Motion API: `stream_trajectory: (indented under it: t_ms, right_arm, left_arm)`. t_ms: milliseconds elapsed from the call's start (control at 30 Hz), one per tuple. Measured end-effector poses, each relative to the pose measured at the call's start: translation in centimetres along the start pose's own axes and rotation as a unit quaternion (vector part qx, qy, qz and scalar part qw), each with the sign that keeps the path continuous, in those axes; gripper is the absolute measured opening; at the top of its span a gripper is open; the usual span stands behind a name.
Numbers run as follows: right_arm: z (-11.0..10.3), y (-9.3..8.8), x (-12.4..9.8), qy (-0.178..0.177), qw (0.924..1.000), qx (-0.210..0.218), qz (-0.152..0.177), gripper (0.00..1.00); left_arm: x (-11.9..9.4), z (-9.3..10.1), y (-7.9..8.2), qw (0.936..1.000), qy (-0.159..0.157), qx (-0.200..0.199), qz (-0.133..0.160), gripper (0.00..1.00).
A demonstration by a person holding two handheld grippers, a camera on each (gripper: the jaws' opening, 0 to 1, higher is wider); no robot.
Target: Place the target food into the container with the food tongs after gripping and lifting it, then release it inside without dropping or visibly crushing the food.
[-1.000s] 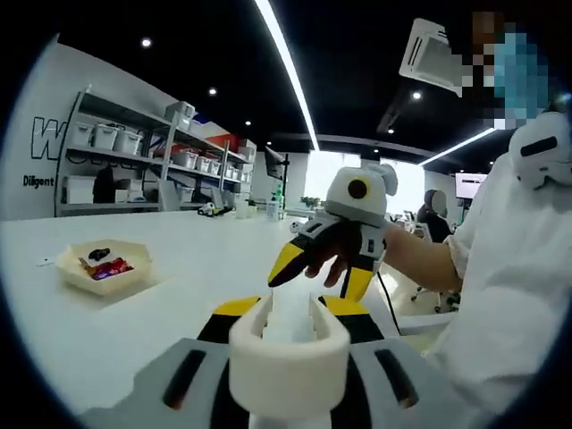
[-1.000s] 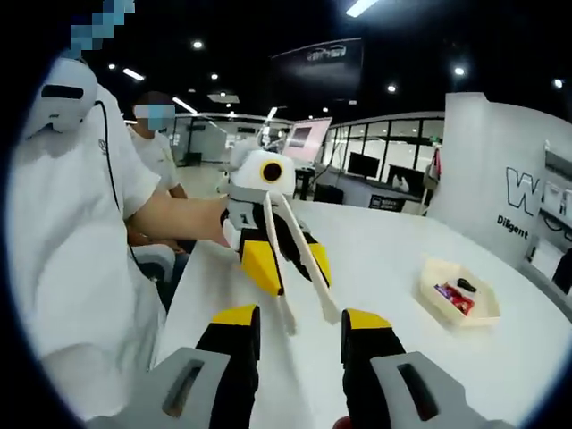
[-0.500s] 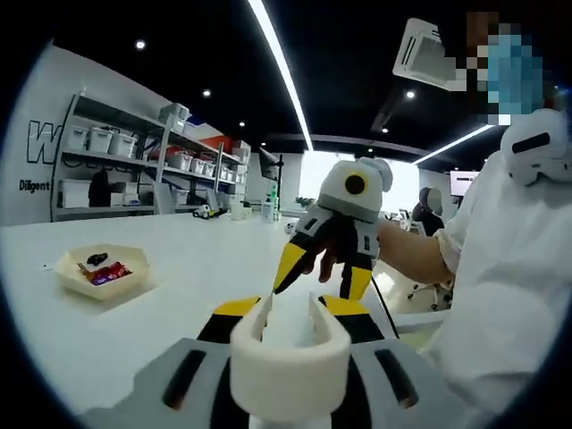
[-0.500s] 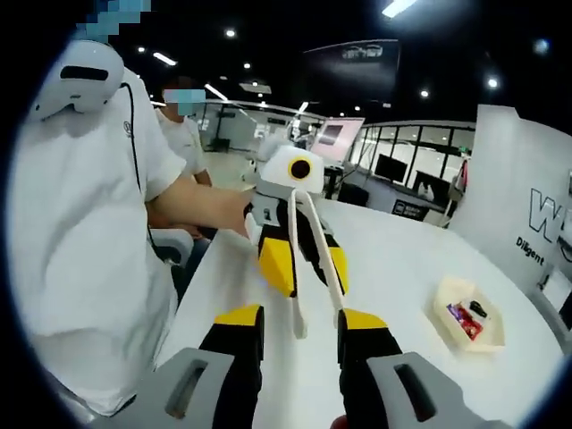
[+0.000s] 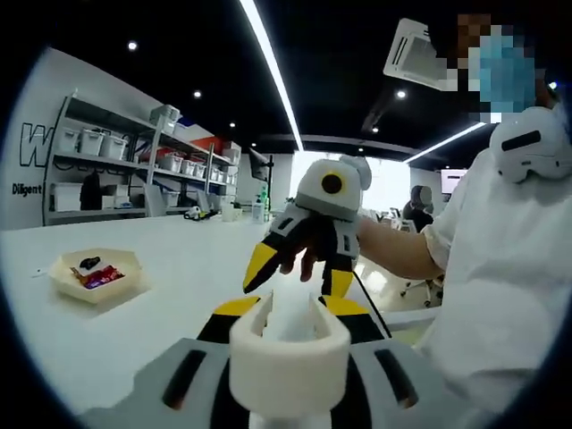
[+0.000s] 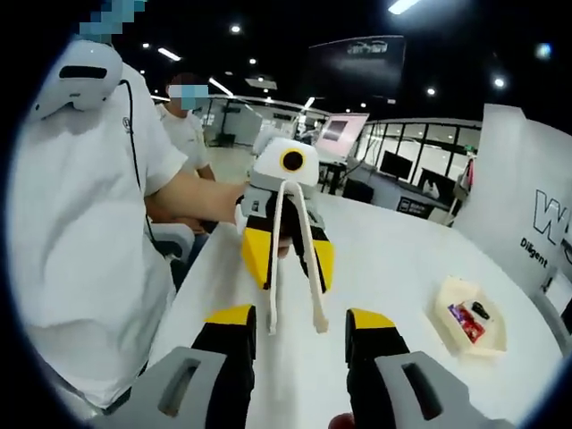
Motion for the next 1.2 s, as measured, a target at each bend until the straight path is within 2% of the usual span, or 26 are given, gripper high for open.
stream_trajectory:
  t_ms: [200, 533, 733, 933, 1200]
  right_arm:
    - [-0.51, 0.11, 0.12, 0.014, 0.9998, -0.006, 0.015, 0.23]
    - [-0.84, -0.36, 0.52, 0.027, 0.9996, -0.005, 0.011, 0.22]
    - [-0.72, -0.24, 0.34, 0.026, 0.9994, -0.001, 0.024, 0.18]
    - [-0.61, -0.37, 0.41, 0.031, 0.9987, 0.023, 0.032, 0.16]
    - [-0.52, -0.35, 0.31, 0.032, 0.998, 0.03, 0.047, 0.11]
  left_arm:
    - [0.16, 0.18, -0.12, 1.0, -0.007, 0.003, -0.004, 0.23]
    - [0.62, 0.49, -0.19, 0.9998, -0.019, 0.001, -0.005, 0.22]
    - [0.5, 0.33, -0.38, 0.9996, -0.024, -0.014, -0.004, 0.22]
    - [0.47, 0.07, -0.64, 0.9992, -0.027, -0.03, -0.006, 0.21]
    - [0.14, -0.17, -0.94, 0.999, -0.026, -0.035, -0.012, 0.2]
Point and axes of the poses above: the point that each gripper's makers call its tool centre point, and the gripper's own axes: x roughly forward along the fingers, z roughly to its right, y roughly out of its top, the point moved 4 cm from there along -x, roughly backward along the fingers, and after that the axes turned 12 degrees about -z, right-handed, at the moved point
